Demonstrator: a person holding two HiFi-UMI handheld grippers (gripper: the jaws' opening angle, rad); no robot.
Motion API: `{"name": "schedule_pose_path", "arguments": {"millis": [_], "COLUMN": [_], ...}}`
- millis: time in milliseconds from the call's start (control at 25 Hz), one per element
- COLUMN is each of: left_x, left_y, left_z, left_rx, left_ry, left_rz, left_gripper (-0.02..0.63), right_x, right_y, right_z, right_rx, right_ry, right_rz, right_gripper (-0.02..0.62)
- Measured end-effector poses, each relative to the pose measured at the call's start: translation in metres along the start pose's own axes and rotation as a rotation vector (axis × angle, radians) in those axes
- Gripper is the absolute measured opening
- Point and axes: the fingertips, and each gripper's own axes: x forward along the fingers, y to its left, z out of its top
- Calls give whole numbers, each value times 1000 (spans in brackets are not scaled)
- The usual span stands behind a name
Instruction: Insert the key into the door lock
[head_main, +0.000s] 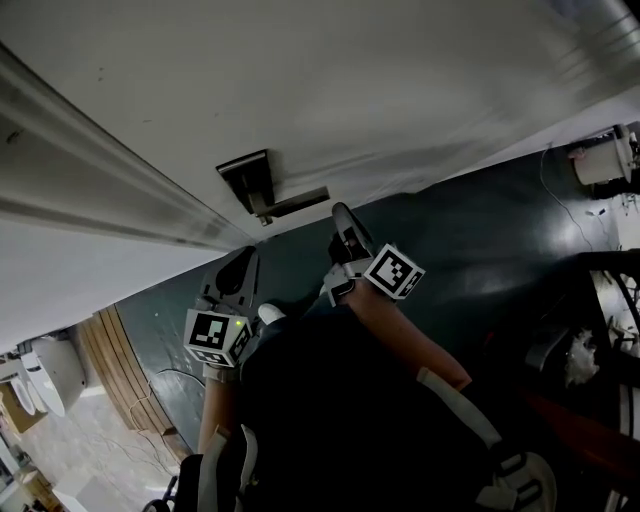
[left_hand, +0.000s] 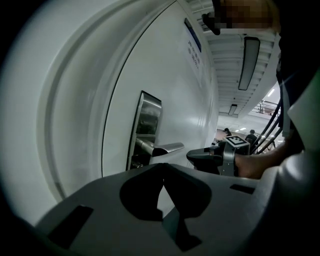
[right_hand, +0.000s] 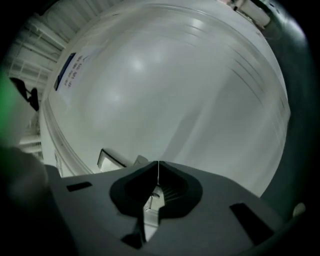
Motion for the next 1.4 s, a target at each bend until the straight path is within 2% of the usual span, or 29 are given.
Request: {"name": "schedule_pose_path", "arguments": {"millis": [240,520,800,1160,1400], "left_x": [19,33,40,43,40], "left_y": [-10,-14,-22,-23,-24], "left_z": [17,39,54,68,80], "left_rx": [35,62,95,136,151], "left_ry": [-17,-41,-60,-69,-76], "left_rz": [-34,-69,-94,-99,-95], "left_gripper": [8,8,8,8,8], "right_x": [-15,-28,-41,-47,-49], "right_y": [15,49,67,84,97], "right_z": [32,61,77,75,66], "right_rx": [-242,-595,-773,-974,-1073], "right_ry": [-1,-2,14,72,114], "right_rz": [10,6,-9,-27,-28], "right_gripper": [15,15,15,15,15]}}
